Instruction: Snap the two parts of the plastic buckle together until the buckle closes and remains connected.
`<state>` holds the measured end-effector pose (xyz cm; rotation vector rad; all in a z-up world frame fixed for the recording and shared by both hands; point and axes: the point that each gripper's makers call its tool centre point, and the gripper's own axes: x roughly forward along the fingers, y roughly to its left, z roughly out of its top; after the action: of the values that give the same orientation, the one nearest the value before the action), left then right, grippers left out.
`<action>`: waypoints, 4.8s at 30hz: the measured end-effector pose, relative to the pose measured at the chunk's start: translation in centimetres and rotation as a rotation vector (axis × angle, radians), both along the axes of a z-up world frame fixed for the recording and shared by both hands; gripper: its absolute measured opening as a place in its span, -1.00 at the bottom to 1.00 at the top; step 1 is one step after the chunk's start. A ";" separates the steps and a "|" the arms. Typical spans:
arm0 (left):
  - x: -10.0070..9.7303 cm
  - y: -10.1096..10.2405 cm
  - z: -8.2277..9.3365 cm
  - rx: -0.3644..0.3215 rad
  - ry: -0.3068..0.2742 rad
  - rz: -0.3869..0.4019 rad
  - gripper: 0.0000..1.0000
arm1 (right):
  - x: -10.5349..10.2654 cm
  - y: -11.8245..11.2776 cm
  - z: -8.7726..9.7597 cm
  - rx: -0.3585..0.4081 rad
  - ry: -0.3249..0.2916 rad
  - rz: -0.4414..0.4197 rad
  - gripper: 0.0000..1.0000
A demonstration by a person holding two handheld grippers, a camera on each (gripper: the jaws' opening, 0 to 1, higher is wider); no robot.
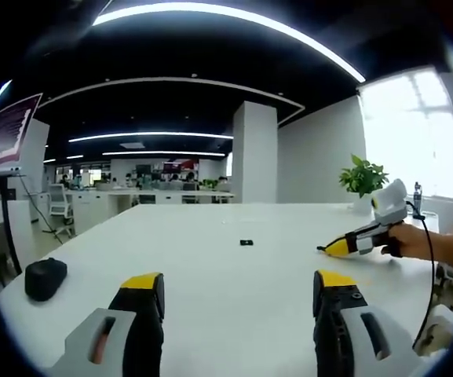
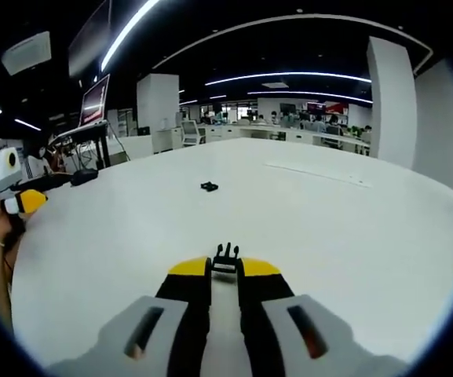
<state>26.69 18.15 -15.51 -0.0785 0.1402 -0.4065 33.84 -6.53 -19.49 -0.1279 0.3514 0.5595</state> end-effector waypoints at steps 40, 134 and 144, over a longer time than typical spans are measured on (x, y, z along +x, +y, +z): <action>5.2 -1.8 4.0 -0.068 -0.140 -0.212 0.61 | -2.1 -0.3 0.2 0.014 -0.002 0.083 -0.75; 21.4 -11.4 -3.4 0.258 0.062 -0.627 0.20 | -2.0 -0.9 1.4 0.041 -0.007 0.266 -0.75; 21.7 -12.0 -4.4 0.281 0.096 -0.662 0.19 | -2.2 -1.0 1.3 0.053 -0.006 0.269 -0.75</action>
<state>48.40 6.12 -19.88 0.2335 0.3185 -1.0396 31.67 -7.55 -18.14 -0.1268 0.3157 0.8333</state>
